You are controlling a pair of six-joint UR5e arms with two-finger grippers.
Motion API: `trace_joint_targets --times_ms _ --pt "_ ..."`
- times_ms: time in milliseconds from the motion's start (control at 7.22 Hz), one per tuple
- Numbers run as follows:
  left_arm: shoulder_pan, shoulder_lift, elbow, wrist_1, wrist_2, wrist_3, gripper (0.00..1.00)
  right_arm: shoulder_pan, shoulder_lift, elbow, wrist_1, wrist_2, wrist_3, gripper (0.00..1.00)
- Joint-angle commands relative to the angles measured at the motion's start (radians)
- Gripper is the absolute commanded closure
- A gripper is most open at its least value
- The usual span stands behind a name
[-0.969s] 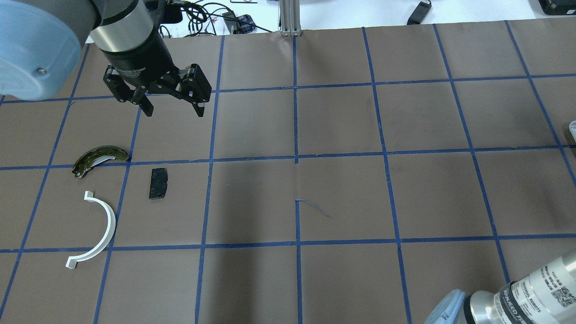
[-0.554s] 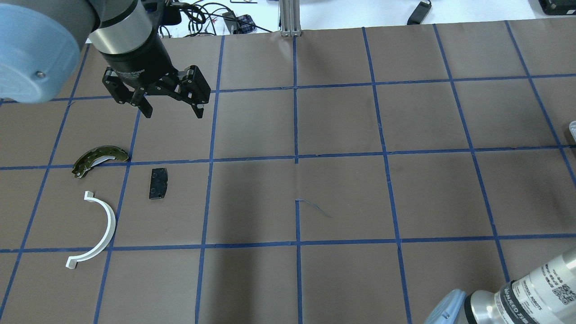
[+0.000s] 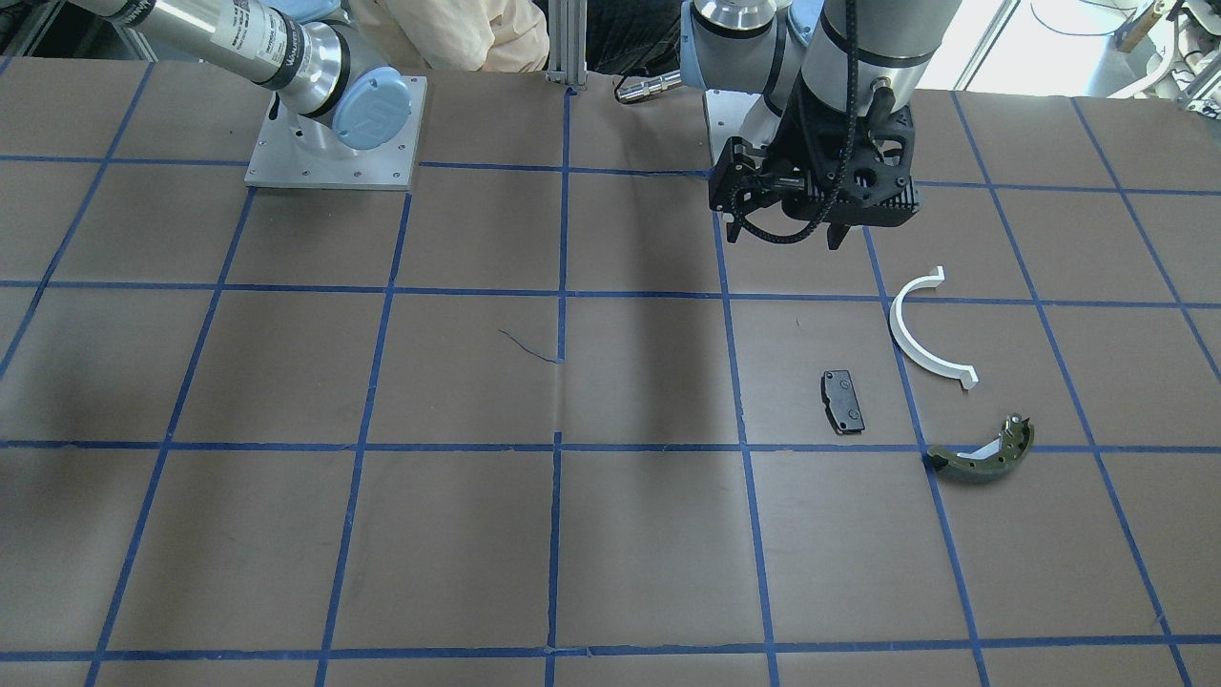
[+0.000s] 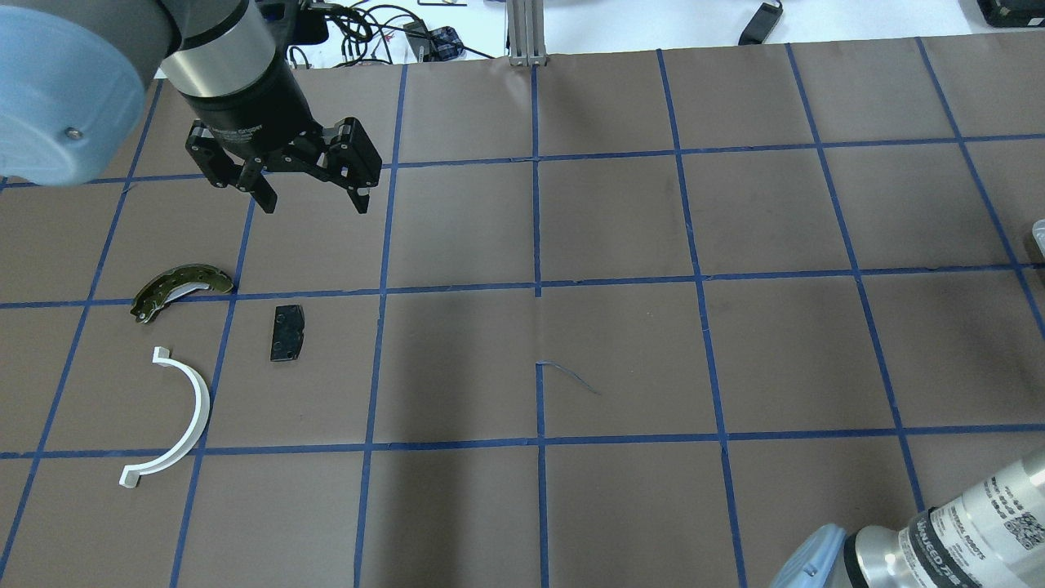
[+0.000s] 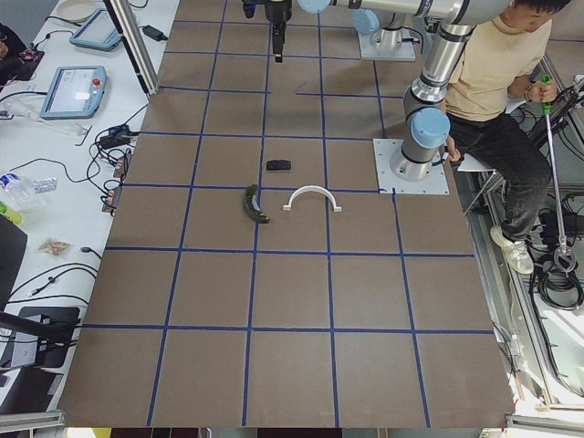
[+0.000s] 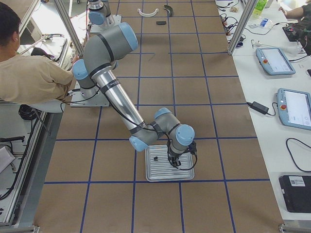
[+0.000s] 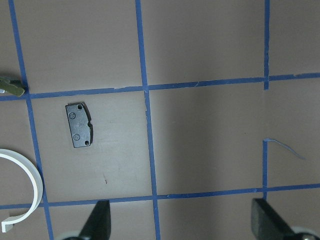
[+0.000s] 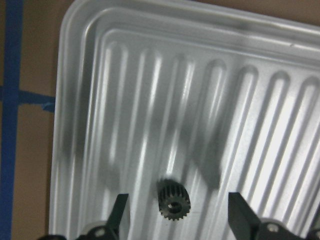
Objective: Place bearing gear from tray to pile
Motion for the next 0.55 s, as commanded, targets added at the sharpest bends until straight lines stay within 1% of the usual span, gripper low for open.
trace_joint_targets --times_ms 0,138,277,415 --pt "-0.003 -0.004 -0.001 0.000 0.000 -0.006 0.00 0.000 0.007 0.003 -0.004 -0.002 0.003 0.31" --pt "0.003 0.005 -0.001 -0.002 0.003 0.008 0.00 0.000 0.007 0.001 -0.004 0.000 0.005 0.35" --pt "0.005 0.007 0.000 -0.002 0.001 0.012 0.00 0.000 0.006 0.001 -0.004 0.000 0.008 0.42" --pt "0.005 0.004 0.000 0.000 0.000 0.011 0.00 0.000 0.006 -0.002 -0.004 0.000 0.011 0.61"
